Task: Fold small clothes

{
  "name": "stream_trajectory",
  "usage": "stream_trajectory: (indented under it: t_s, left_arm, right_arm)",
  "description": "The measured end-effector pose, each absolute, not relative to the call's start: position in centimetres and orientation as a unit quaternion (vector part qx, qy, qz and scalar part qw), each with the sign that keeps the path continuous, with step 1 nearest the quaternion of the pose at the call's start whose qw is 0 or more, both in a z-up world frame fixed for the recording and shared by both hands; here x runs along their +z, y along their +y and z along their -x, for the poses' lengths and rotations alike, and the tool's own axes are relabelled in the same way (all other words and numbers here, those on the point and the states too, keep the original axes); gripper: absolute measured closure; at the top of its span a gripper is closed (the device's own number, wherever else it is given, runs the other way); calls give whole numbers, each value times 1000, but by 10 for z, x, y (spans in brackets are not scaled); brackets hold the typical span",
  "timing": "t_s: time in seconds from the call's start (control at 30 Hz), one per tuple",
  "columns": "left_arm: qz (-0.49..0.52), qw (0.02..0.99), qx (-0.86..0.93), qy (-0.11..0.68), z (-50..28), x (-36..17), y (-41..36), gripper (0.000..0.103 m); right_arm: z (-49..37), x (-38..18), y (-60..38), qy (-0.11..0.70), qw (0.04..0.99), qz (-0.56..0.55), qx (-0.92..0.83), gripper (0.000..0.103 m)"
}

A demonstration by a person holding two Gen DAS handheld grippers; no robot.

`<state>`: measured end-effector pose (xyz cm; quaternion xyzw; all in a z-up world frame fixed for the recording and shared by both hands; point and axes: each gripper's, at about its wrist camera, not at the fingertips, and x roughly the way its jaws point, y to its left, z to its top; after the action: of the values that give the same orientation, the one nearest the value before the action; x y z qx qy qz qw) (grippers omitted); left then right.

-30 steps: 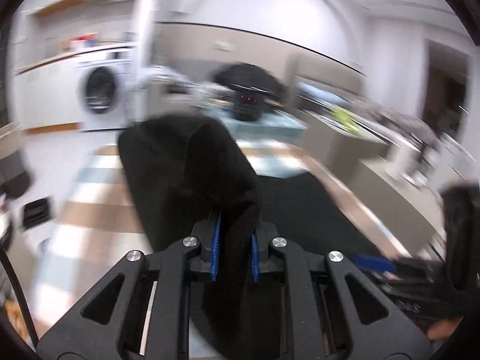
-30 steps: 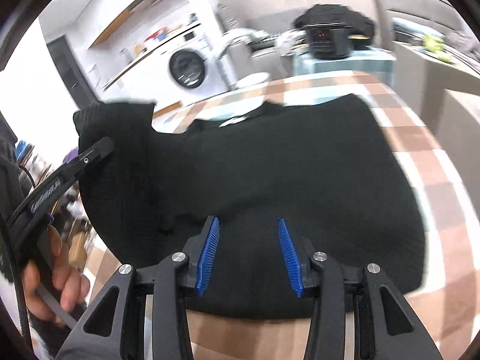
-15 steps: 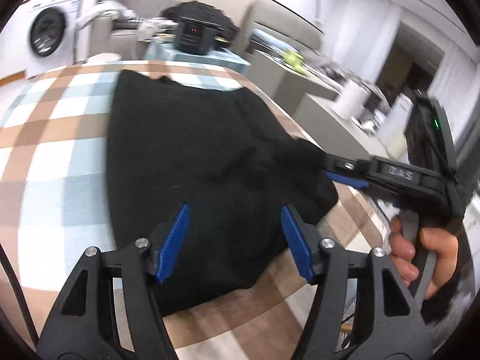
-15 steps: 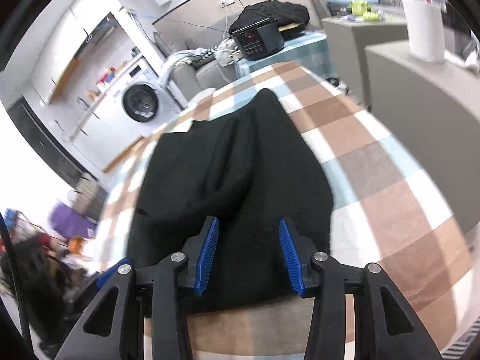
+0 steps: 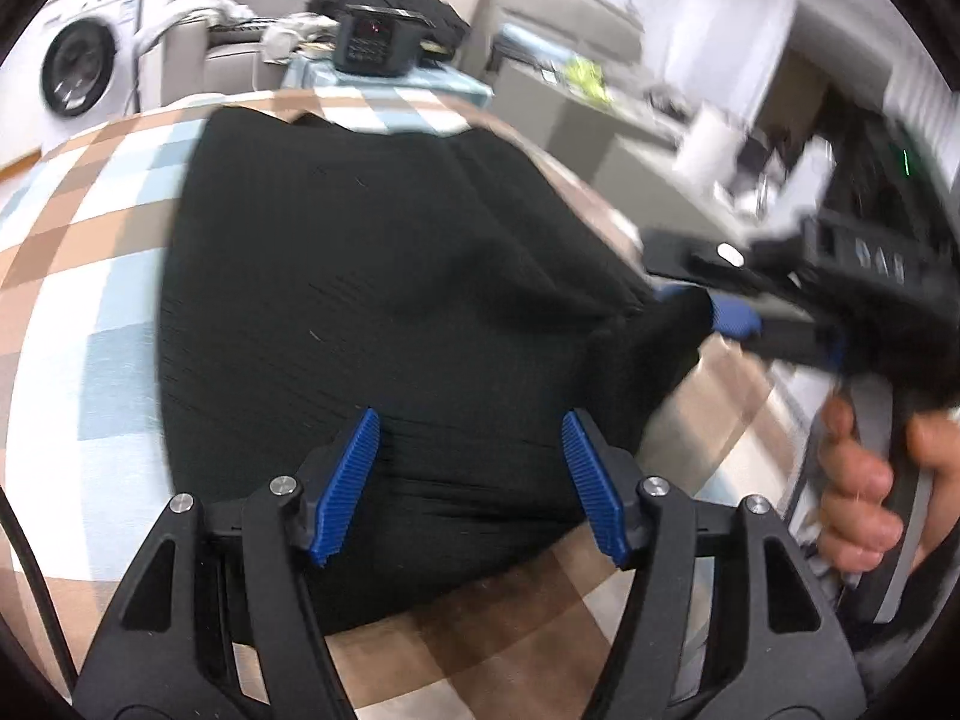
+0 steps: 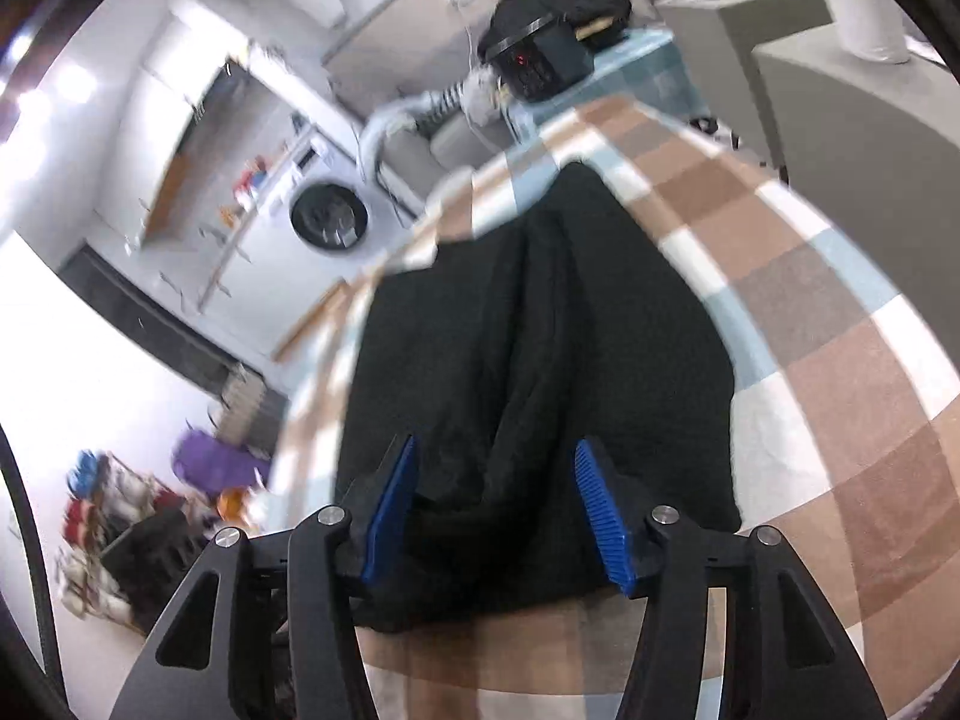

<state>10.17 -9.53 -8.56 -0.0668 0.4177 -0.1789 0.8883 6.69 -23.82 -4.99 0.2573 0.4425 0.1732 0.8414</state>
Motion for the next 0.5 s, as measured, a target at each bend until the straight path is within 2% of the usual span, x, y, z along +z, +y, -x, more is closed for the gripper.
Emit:
stream_trajectory:
  t_s: [0.03, 0.07, 0.1, 0.13, 0.23, 0.33, 0.4, 0.5]
  left_arm:
    - [53, 888, -180, 419, -100, -87, -100, 42]
    - [48, 890, -181, 417, -99, -87, -101, 42]
    - [50, 888, -186, 417, -99, -86, -100, 42]
    - [61, 886, -192, 417, -98, -84, -96, 42]
    - [97, 886, -188, 412, -98, -80, -82, 42]
    - [113, 893, -170, 401, -96, -75, -68, 42]
    - [118, 899, -150, 393, -94, -70, -56, 42]
    - [128, 905, -126, 385, -93, -62, -36, 42]
  right_arm:
    - [-69, -55, -234, 453, 842, -241, 166, 49]
    - [-72, -61, -231, 466, 840, -229, 160, 66]
    - [-74, -65, -230, 473, 837, -223, 163, 92]
    - [-74, -65, -230, 469, 840, -218, 164, 96]
    - [-75, -63, -232, 465, 857, -176, 134, 97]
    - [-83, -64, -236, 472, 852, -185, 130, 89]
    - [-89, -55, -234, 453, 861, -191, 133, 70]
    - [-110, -40, -225, 434, 867, -190, 151, 65]
